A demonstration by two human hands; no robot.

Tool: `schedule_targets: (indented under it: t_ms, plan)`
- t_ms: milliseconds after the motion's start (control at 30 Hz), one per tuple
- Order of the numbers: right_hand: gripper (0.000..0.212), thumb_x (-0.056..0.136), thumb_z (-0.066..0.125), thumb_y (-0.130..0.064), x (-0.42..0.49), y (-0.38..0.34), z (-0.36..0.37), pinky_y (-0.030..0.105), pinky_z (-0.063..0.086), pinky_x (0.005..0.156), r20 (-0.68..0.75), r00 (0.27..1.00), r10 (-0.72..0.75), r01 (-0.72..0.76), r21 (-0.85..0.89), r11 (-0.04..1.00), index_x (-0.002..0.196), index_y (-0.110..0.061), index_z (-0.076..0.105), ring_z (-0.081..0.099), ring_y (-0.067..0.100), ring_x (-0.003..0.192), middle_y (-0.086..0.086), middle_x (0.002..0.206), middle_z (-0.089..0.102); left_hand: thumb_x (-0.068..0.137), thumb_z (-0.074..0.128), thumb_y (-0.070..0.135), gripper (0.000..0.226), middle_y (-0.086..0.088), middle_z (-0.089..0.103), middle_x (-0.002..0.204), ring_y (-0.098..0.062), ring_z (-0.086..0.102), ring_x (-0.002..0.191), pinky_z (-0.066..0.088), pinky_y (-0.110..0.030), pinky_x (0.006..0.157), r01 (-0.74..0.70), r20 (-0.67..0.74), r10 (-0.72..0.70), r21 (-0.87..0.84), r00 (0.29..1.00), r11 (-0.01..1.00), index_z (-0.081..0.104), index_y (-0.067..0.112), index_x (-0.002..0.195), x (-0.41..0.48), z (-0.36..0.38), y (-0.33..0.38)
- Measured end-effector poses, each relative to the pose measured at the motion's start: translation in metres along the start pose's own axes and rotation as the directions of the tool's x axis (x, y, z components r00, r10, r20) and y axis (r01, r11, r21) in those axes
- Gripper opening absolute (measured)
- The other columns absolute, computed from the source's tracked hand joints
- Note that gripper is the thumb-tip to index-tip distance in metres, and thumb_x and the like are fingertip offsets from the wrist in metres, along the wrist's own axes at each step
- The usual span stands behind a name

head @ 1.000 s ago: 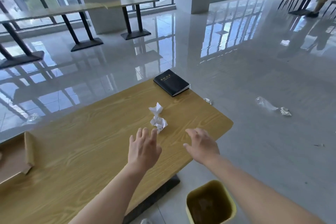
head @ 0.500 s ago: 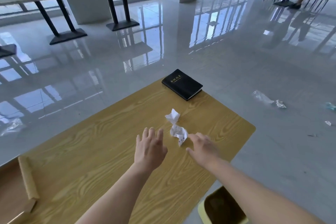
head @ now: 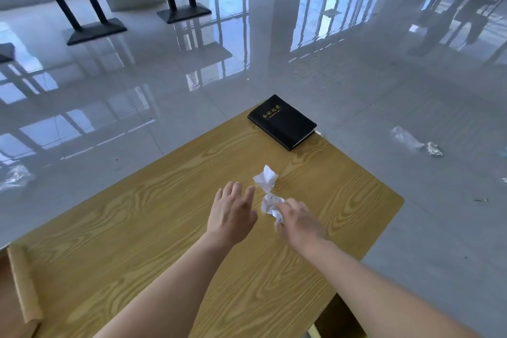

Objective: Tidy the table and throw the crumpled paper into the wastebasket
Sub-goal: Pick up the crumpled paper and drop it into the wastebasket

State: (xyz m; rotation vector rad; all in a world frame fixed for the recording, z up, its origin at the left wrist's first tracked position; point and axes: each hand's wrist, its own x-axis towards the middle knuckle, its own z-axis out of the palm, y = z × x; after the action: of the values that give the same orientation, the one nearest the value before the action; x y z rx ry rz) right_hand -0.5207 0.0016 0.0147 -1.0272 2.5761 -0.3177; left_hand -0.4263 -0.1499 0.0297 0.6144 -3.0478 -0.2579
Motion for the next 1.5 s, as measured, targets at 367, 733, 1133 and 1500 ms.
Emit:
schedule_targets:
  t_ms: [367, 733, 1133, 1500]
  plan:
    - [0.040, 0.095, 0.054, -0.025, 0.047, 0.024, 0.011, 0.029, 0.043, 0.083, 0.068, 0.993, -0.093, 0.096, -0.032, 0.995, 0.132, -0.028, 0.042, 0.039, 0.021, 0.117, -0.006, 0.131, 0.044, 0.096, 0.050, 0.017, 0.045, -0.006, 0.054, 0.130, -0.025, 0.047, 0.125, 0.038, -0.039, 0.107, -0.022, 0.030, 0.023, -0.032, 0.999, 0.999, 0.044, 0.019, 0.140, 0.076, 0.031, 0.008]
    - [0.038, 0.094, 0.049, -0.004, 0.057, 0.049, 0.027, 0.035, 0.046, 0.091, 0.066, 0.966, -0.251, 0.259, -0.195, 0.946, 0.130, -0.014, 0.049, 0.045, 0.025, 0.109, 0.001, 0.125, 0.053, 0.099, 0.051, 0.032, 0.029, 0.000, 0.059, 0.107, -0.024, 0.051, 0.099, 0.043, -0.036, 0.086, -0.057, 0.167, 0.049, 0.042, 0.985, 0.998, 0.051, 0.025, 0.127, 0.109, 0.068, -0.001]
    - [0.023, 0.091, 0.049, -0.001, 0.048, 0.073, 0.019, 0.030, 0.047, 0.079, -0.025, 0.984, -0.174, 0.170, -0.104, 0.980, 0.103, -0.013, 0.064, 0.049, 0.020, 0.097, -0.001, 0.104, 0.059, 0.078, 0.060, 0.002, 0.020, 0.003, 0.041, 0.068, -0.020, 0.036, 0.067, 0.033, -0.033, 0.062, -0.033, 0.118, 0.023, 0.083, 0.993, 0.996, 0.056, 0.015, 0.064, 0.099, 0.064, 0.009]
    - [0.024, 0.093, 0.046, -0.001, 0.032, 0.069, 0.016, 0.030, 0.050, 0.072, -0.073, 0.991, -0.112, 0.106, -0.078, 0.991, 0.098, -0.011, 0.066, 0.047, 0.018, 0.093, -0.001, 0.098, 0.062, 0.084, 0.054, 0.001, 0.018, -0.003, 0.052, 0.076, -0.023, 0.048, 0.070, 0.044, -0.038, 0.053, 0.035, 0.058, -0.033, -0.033, 0.998, 0.999, 0.060, 0.006, 0.067, 0.069, 0.040, 0.006]
